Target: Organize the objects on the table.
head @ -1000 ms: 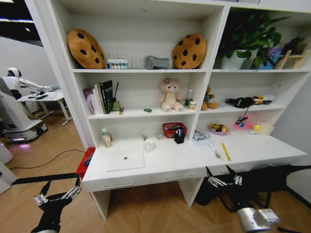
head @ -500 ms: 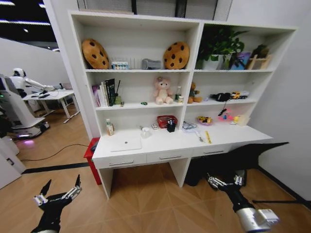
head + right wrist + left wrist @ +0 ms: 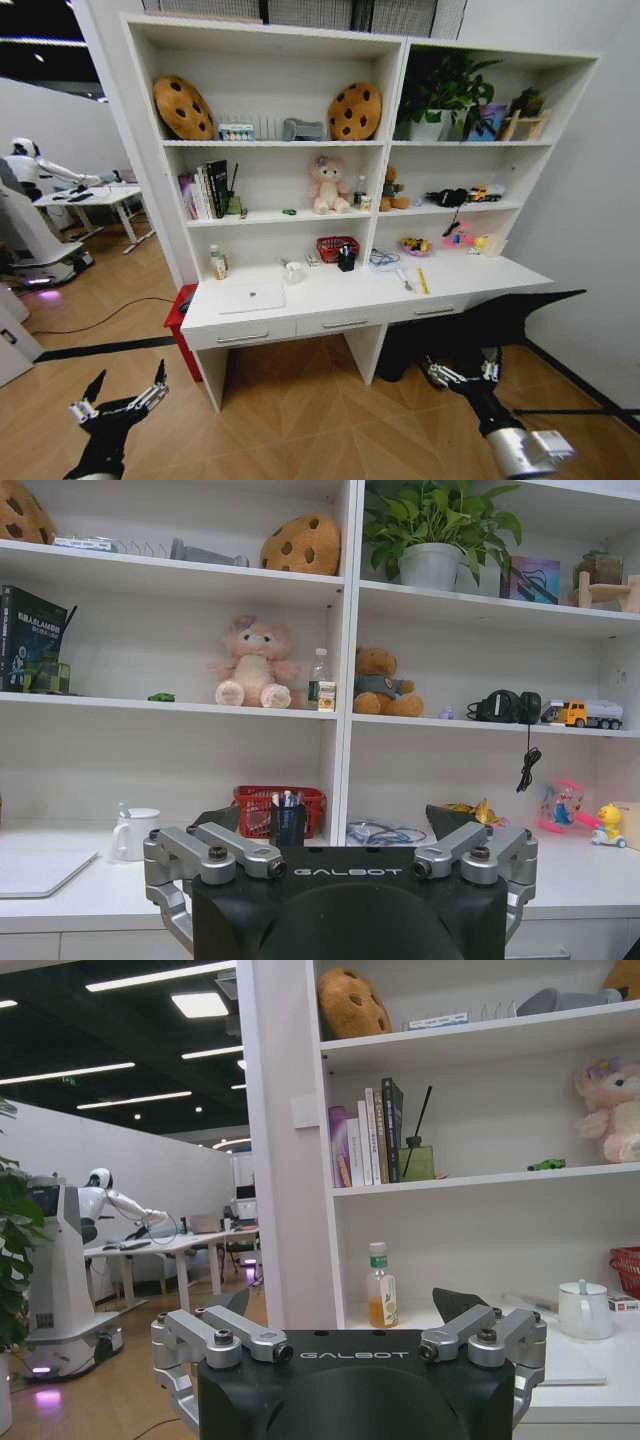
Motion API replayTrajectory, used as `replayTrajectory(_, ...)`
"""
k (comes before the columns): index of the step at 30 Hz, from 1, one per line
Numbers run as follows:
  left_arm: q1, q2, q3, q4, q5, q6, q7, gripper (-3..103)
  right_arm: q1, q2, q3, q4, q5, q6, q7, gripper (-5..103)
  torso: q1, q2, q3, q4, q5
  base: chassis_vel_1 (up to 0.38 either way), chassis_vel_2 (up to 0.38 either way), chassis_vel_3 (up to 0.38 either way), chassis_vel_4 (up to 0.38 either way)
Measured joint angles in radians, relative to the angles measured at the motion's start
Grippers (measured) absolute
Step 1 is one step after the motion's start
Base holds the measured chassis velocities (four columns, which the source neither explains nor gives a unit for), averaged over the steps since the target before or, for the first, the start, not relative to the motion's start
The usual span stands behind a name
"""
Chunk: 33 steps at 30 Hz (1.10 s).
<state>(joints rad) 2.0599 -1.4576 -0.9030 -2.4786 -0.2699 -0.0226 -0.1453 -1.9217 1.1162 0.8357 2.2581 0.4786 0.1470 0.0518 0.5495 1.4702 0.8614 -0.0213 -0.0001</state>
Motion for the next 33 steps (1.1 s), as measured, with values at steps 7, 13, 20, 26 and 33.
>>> replayTrajectory(7, 0.000, 0.000, 0.000, 0.000, 0.000, 0.000, 0.000, 100, 0.000, 0.000, 0.000, 0.000, 0.000, 0.000, 0.000, 100, 0.000, 0.000, 0.000, 0.0001, 0.0001, 0.000, 0.000, 0.000, 0.000)
replayTrajectory(13, 0.000, 0.000, 0.000, 0.000, 0.000, 0.000, 0.000, 100, 0.000, 0.000, 0.000, 0.000, 0.000, 0.000, 0.000, 100, 0.000, 0.000, 0.000, 0.0000, 0.0002, 0.007, 0.007, -0.002, -0.009)
replayTrajectory(20, 0.000, 0.000, 0.000, 0.000, 0.000, 0.000, 0.000, 100, 0.000, 0.000, 0.000, 0.000, 0.000, 0.000, 0.000, 100, 0.000, 0.000, 0.000, -0.0001, -0.0001, 0.007, 0.014, -0.003, -0.010)
replayTrajectory(26, 0.000, 0.000, 0.000, 0.000, 0.000, 0.000, 0.000, 100, 0.000, 0.000, 0.000, 0.000, 0.000, 0.000, 0.000, 100, 0.000, 0.000, 0.000, 0.0001, 0.0002, 0.000, 0.000, 0.000, 0.000)
replayTrajectory(33, 0.000, 0.000, 0.000, 0.000, 0.000, 0.000, 0.000, 100, 0.000, 0.000, 0.000, 0.000, 0.000, 0.000, 0.000, 100, 0.000, 0.000, 0.000, 0.0000, 0.0001, 0.000, 0.000, 0.000, 0.000)
